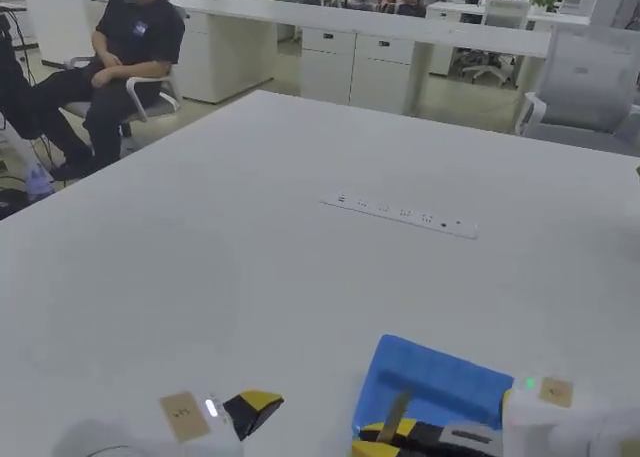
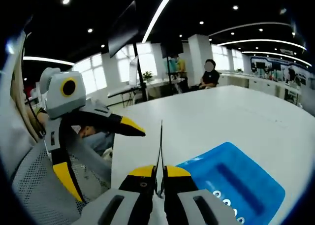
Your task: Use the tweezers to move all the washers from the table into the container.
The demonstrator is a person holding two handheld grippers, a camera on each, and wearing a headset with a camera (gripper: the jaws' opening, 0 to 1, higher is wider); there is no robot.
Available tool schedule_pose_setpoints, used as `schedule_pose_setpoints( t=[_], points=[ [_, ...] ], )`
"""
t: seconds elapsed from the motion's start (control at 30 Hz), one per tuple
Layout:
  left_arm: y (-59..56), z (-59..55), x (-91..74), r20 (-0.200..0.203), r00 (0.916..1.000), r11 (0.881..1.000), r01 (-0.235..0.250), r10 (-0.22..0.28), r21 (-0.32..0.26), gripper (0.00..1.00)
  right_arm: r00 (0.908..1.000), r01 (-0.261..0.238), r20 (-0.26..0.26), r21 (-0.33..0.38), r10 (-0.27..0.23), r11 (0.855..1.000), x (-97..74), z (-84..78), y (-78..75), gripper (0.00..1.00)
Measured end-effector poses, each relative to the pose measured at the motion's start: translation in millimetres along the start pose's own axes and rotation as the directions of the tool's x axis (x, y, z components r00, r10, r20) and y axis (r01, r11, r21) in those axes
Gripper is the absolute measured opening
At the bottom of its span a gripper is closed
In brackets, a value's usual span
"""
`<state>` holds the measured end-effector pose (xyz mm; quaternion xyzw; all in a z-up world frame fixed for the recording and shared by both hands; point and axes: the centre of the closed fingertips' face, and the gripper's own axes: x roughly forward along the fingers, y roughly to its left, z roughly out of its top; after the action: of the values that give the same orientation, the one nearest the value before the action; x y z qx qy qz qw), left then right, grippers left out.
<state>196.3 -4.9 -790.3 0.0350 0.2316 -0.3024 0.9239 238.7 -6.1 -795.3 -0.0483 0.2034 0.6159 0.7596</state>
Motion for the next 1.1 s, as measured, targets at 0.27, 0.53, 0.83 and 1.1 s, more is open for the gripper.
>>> schedule_pose_setpoints(
  t=[0.27,0.53,0.83,1.1],
  points=[
    [-0.7,-3.0,1.1,-0.015,0.9999,1.000,0.009,-0.009,-0.005,0.90,0.9922,0.028,0.119,0.074,-0.037,0.997,-17.0,30.3,-18.9,0.03],
    [-1.2,-5.8,1.7,-0.032,0.9994,1.000,0.014,-0.014,0.001,0.89,0.9833,0.097,0.142,0.118,-0.113,0.988,-20.1,36.1,-53.2,0.03],
    [9.7,5.0,-8.1,0.045,0.9987,0.998,0.025,-0.022,-0.063,0.73,0.9856,0.128,0.092,0.143,-0.142,0.981,-8.7,24.1,-64.8,0.03],
    [14.3,2.3,-5.3,0.033,0.9994,0.996,-0.003,0.006,-0.084,0.87,0.9841,0.127,0.104,0.154,-0.144,0.980,-12.3,26.8,-66.0,0.03]
  ],
)
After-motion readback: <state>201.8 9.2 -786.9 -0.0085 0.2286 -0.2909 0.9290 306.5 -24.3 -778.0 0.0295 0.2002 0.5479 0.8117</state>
